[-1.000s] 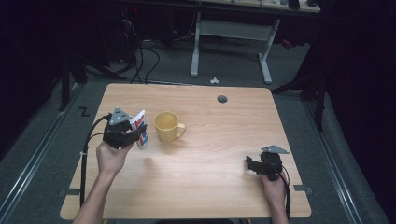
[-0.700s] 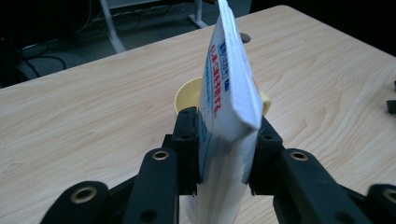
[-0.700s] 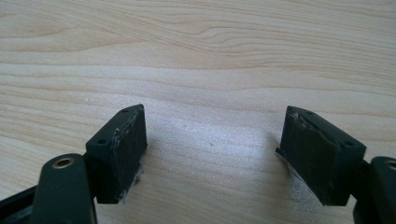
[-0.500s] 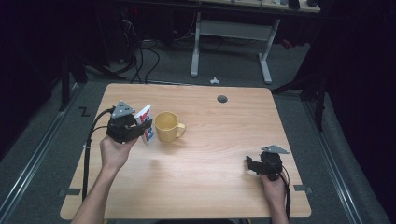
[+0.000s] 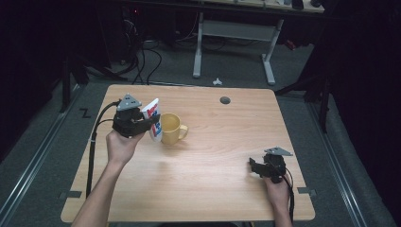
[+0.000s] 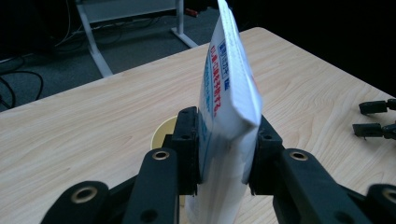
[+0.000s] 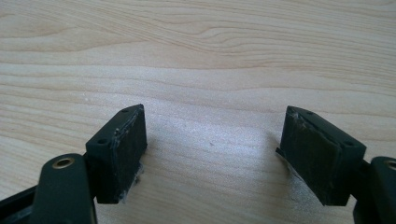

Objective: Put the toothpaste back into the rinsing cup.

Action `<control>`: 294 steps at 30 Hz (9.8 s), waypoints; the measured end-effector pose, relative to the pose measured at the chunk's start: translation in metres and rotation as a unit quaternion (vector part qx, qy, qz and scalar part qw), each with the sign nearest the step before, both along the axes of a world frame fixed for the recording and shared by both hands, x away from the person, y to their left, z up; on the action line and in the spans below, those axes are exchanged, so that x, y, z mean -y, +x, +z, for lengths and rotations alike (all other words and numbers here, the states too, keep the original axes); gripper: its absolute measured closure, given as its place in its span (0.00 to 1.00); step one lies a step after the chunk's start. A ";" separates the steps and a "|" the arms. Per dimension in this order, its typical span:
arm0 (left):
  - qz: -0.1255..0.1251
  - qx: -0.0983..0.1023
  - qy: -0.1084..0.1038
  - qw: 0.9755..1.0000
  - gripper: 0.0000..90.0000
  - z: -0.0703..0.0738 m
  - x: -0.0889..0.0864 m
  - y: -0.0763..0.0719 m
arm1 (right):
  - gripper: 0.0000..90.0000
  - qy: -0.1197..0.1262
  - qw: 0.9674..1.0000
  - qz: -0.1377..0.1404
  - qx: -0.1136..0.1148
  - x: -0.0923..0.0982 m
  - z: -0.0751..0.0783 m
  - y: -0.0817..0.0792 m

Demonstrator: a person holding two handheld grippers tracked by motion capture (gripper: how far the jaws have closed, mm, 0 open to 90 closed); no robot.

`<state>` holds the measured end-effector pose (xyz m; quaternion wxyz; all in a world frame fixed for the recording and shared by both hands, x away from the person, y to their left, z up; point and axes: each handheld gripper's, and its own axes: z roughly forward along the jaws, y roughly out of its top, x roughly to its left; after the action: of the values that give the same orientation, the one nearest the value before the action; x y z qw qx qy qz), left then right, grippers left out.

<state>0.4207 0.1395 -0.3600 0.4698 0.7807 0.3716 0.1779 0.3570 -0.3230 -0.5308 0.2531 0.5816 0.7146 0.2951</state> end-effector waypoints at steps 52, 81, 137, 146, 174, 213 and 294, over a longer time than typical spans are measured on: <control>0.020 0.008 0.017 1.000 0.77 -0.007 0.037 0.047 | 0.25 0.000 1.000 0.000 0.000 0.000 0.000 0.000; 0.033 0.000 0.019 0.999 0.78 -0.042 0.046 0.056 | 0.25 -0.001 1.000 0.001 0.000 0.000 0.000 0.000; 0.033 -0.014 0.062 0.997 0.76 -0.087 0.060 0.057 | 0.25 -0.001 1.000 0.001 0.000 0.000 0.000 0.000; 0.036 -0.013 0.061 0.997 0.74 -0.087 0.056 0.055 | 0.25 -0.001 1.000 0.001 0.000 0.000 0.000 0.000; 0.034 -0.004 0.052 0.998 0.41 -0.080 0.053 0.042 | 0.25 -0.001 1.000 0.000 0.001 0.000 0.000 0.000; 0.033 -0.003 0.031 0.999 0.39 -0.065 0.033 0.016 | 0.25 -0.001 1.000 0.000 0.001 0.000 0.000 0.000; 0.082 0.014 -0.017 0.996 0.44 -0.064 -0.038 -0.032 | 0.25 -0.001 1.000 0.000 0.001 0.000 0.000 0.000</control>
<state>0.3883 0.1777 -0.4240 0.4717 0.7371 0.4308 0.2203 0.3567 -0.3231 -0.5309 0.2544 0.5809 0.7146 0.2952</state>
